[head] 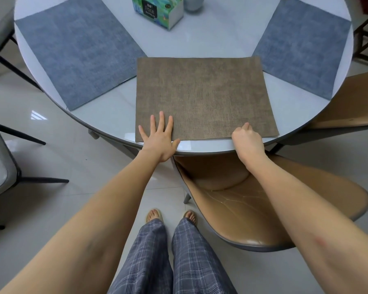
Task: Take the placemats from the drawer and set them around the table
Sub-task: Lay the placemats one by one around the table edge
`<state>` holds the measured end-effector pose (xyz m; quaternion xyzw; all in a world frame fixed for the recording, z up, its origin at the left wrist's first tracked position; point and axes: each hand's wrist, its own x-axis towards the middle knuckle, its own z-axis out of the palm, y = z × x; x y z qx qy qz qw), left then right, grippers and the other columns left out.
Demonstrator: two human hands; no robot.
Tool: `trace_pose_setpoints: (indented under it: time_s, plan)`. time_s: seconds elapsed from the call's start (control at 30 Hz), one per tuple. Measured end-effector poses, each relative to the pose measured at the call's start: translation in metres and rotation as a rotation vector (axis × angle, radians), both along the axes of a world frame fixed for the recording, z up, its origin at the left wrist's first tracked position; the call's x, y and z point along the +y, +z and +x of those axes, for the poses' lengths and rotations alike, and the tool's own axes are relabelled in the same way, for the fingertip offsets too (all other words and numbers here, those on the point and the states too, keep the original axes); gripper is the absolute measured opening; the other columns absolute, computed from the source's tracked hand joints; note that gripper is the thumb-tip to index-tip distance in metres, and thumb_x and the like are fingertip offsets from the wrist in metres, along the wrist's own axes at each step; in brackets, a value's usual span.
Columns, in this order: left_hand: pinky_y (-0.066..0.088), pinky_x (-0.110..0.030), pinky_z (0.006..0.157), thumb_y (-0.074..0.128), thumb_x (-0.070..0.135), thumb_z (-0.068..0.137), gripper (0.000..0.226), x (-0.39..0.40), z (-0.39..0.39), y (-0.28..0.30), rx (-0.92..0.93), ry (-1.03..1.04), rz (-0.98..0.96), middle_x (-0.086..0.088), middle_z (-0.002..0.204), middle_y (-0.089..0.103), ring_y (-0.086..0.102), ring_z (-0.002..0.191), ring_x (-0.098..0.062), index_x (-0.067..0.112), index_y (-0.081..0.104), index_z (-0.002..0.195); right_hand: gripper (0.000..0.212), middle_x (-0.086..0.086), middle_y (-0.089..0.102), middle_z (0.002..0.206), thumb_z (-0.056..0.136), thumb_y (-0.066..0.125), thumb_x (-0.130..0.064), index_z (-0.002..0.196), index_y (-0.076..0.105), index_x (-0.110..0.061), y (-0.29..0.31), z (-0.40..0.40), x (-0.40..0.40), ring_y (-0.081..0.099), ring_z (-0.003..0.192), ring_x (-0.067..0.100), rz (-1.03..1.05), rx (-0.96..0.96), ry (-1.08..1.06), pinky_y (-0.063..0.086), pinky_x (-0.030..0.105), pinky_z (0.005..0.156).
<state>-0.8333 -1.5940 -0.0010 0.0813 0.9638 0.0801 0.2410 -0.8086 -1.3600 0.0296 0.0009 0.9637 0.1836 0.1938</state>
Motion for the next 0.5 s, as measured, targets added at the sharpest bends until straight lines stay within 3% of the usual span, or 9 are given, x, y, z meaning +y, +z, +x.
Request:
trace_pose_setpoints:
  time_s: [0.4, 0.5]
  plan:
    - [-0.007, -0.064, 0.111, 0.028, 0.052, 0.099, 0.075, 0.0018, 0.0002, 0.0013, -0.005, 0.002, 0.001, -0.007, 0.160, -0.021, -0.020, 0.146, -0.035, 0.021, -0.012, 0.153, 0.033, 0.029, 0.051, 0.129, 0.084, 0.056, 0.008, 0.117, 0.054, 0.006, 0.0052, 0.0048, 0.0020, 0.061, 0.107, 0.035, -0.116, 0.029, -0.072, 0.052, 0.037, 0.085]
    - [-0.003, -0.066, 0.112, 0.029, 0.052, 0.097, 0.072, 0.0064, -0.0019, 0.0054, 0.076, -0.033, -0.079, -0.012, 0.161, -0.004, -0.009, 0.147, -0.037, 0.015, 0.004, 0.154, 0.017, 0.019, 0.063, 0.110, 0.085, 0.053, 0.003, 0.101, 0.059, -0.002, 0.0075, -0.0006, 0.0064, 0.062, 0.098, 0.030, -0.230, 0.107, -0.100, 0.041, 0.042, 0.104]
